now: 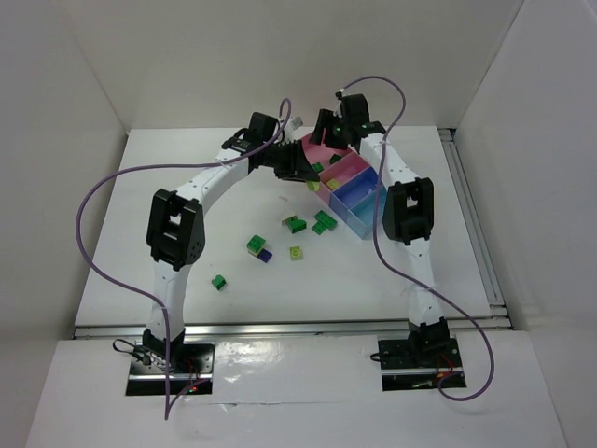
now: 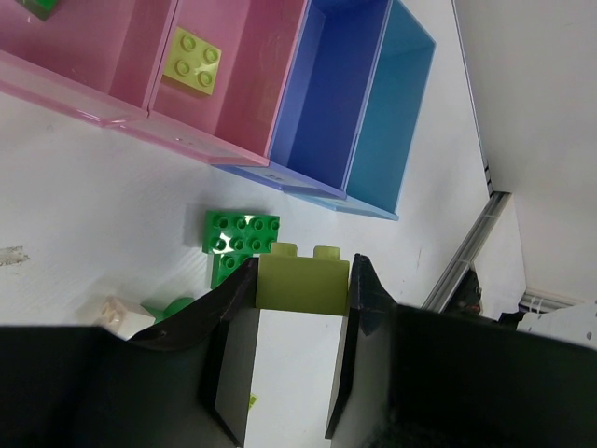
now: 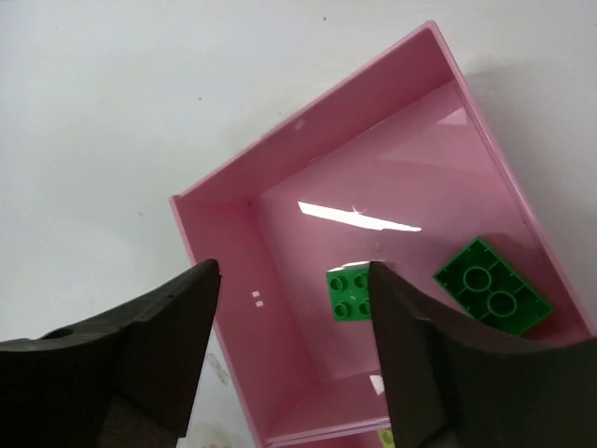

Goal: Sort the legos into containers by color

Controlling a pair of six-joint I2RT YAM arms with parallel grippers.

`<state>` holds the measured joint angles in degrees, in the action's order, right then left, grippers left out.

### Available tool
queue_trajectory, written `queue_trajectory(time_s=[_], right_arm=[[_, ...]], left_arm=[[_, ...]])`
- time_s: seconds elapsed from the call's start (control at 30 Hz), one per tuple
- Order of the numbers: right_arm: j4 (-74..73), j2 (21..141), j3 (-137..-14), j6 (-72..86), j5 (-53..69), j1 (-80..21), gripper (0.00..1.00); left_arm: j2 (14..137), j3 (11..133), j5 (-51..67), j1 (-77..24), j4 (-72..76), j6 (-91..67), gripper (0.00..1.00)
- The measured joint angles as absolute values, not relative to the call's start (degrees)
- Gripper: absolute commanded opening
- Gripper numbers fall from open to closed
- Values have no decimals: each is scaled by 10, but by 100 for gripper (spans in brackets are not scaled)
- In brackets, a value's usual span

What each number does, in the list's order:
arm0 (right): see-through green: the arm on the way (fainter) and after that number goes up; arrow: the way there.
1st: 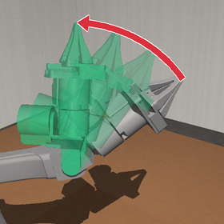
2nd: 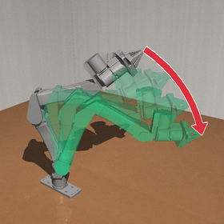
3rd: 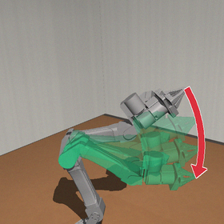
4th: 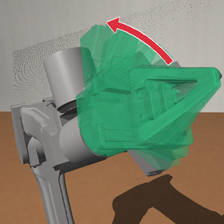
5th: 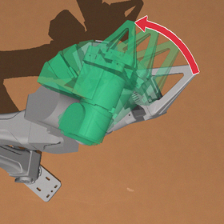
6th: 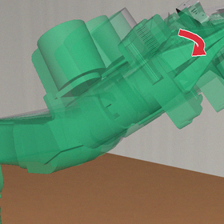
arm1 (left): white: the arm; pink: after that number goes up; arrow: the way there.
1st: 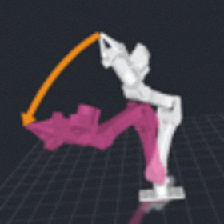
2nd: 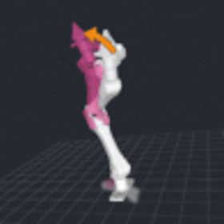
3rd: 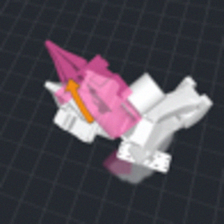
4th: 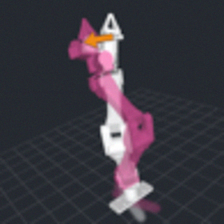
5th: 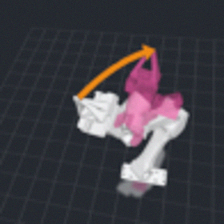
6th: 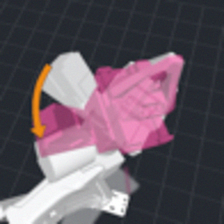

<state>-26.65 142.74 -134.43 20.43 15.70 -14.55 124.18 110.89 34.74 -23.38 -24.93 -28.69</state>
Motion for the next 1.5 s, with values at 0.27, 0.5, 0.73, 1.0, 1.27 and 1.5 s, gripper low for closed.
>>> queue_trajectory(time_s=[0.27,0.5,0.73,1.0,1.27,1.5], right_arm=[[-258,1336,-1219,224,100,-132,87],[-195,1045,-947,264,-11,-41,88],[-155,832,-786,274,-105,-27,88],[-168,794,-720,272,-124,-32,88],[-178,817,-716,277,-102,-32,89],[-182,832,-716,277,-73,-32,91]], left_arm=[[1247,1143,345,-235,-255,-292,0],[1303,1258,287,-249,-246,-309,0],[1402,1354,199,-281,-233,-316,17],[1451,1372,162,-292,-223,-309,70],[1450,1373,163,-292,-215,-297,75],[1418,1346,103,-274,-216,-305,78]])
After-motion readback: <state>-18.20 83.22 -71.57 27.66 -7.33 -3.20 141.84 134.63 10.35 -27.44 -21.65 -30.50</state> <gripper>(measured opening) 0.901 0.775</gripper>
